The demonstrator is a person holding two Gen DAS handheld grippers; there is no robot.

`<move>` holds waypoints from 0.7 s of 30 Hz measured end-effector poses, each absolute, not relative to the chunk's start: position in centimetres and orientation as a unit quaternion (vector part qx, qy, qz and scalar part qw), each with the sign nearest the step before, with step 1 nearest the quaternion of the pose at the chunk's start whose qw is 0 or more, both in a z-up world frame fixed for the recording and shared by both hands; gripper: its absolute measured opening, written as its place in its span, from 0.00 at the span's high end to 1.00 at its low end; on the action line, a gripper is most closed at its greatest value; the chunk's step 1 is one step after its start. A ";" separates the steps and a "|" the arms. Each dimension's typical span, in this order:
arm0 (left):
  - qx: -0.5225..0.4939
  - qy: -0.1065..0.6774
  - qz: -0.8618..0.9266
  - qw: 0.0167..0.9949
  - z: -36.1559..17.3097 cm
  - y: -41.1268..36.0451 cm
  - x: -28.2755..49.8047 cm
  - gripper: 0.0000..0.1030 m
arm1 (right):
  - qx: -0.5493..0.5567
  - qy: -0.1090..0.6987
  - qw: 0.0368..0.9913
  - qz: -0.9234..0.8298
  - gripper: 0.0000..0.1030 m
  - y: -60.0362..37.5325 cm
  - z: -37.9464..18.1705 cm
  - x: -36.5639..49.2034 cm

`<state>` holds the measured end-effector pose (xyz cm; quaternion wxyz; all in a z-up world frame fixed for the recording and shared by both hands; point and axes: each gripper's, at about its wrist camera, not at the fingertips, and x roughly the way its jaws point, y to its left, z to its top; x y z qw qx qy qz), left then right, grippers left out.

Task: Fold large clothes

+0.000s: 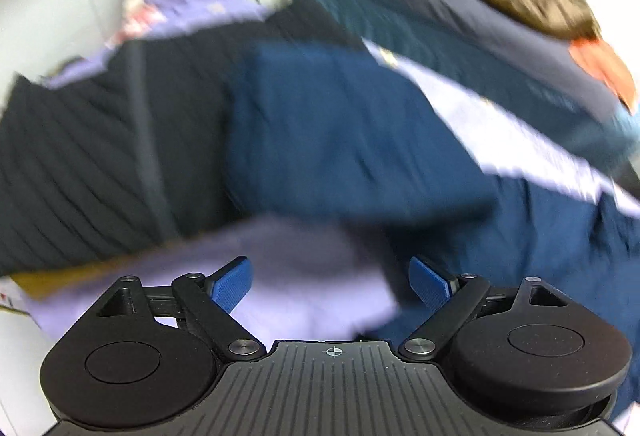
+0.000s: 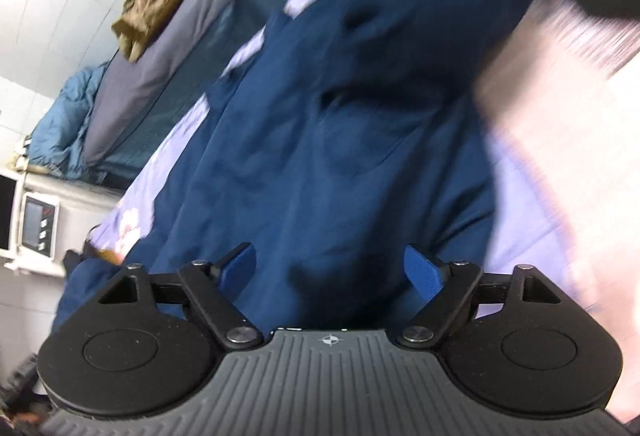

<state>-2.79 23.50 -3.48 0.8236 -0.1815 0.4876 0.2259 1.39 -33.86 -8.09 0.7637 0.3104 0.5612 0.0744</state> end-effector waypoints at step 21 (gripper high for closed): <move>-0.134 0.525 0.115 0.833 -3.4 15.6 -1.0 0.00 | 0.275 0.447 0.851 0.026 0.87 -43.1 1.6 -1.1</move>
